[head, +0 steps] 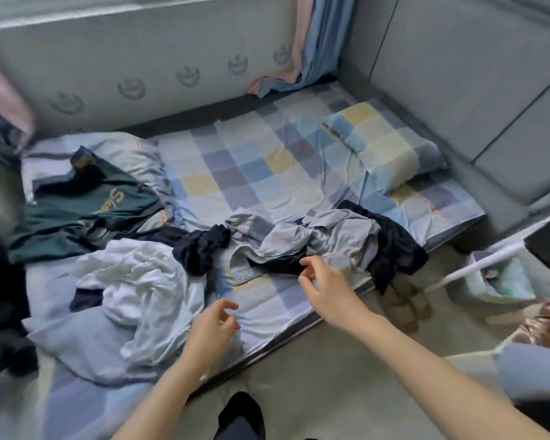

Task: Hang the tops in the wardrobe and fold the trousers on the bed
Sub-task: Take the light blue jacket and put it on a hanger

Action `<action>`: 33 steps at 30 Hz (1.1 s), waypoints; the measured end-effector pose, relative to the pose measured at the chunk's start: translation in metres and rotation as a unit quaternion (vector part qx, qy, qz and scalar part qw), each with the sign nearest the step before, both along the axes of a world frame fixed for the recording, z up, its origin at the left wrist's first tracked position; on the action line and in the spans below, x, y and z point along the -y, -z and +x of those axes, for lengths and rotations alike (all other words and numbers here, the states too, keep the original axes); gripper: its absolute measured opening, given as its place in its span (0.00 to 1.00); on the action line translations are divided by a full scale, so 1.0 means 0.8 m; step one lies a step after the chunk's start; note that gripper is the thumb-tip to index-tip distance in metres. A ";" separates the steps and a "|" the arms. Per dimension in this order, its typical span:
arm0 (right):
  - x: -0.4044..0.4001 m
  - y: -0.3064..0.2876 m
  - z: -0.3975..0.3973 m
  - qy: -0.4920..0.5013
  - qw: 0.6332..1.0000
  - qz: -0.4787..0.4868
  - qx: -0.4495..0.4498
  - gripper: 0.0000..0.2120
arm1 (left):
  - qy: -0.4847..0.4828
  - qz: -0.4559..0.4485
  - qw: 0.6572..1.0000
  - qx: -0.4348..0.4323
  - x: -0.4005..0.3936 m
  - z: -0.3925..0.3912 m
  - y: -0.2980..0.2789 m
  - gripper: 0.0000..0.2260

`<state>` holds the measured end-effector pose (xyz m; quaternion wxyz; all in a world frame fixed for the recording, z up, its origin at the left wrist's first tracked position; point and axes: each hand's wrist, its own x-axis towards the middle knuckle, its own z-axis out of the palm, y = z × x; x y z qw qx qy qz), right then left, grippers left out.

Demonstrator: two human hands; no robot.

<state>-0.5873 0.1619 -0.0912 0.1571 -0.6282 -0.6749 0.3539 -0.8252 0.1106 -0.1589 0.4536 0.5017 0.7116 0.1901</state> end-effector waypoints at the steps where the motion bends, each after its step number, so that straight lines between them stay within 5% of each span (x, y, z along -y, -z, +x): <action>1: -0.014 0.013 -0.023 -0.012 1.000 -0.014 0.004 0.16 | -0.007 -0.017 1.000 -0.008 -0.007 -0.024 0.012 0.12; 11: -0.126 0.153 -0.117 -0.045 0.986 -0.143 0.074 0.17 | 0.000 -0.119 0.990 -0.079 -0.116 -0.134 0.133 0.10; 25: -0.368 0.481 -0.015 -0.083 0.932 -0.185 0.300 0.23 | 0.181 -0.084 0.953 -0.227 -0.357 -0.012 0.403 0.26; 29: -0.399 0.560 0.006 -0.171 0.897 -0.166 0.373 0.37 | 0.278 -0.029 0.904 -0.323 -0.396 0.041 0.487 0.31; 33: -0.418 0.607 0.025 -0.226 0.855 -0.088 0.458 0.20 | 0.345 -0.025 0.858 -0.381 -0.417 0.073 0.550 0.30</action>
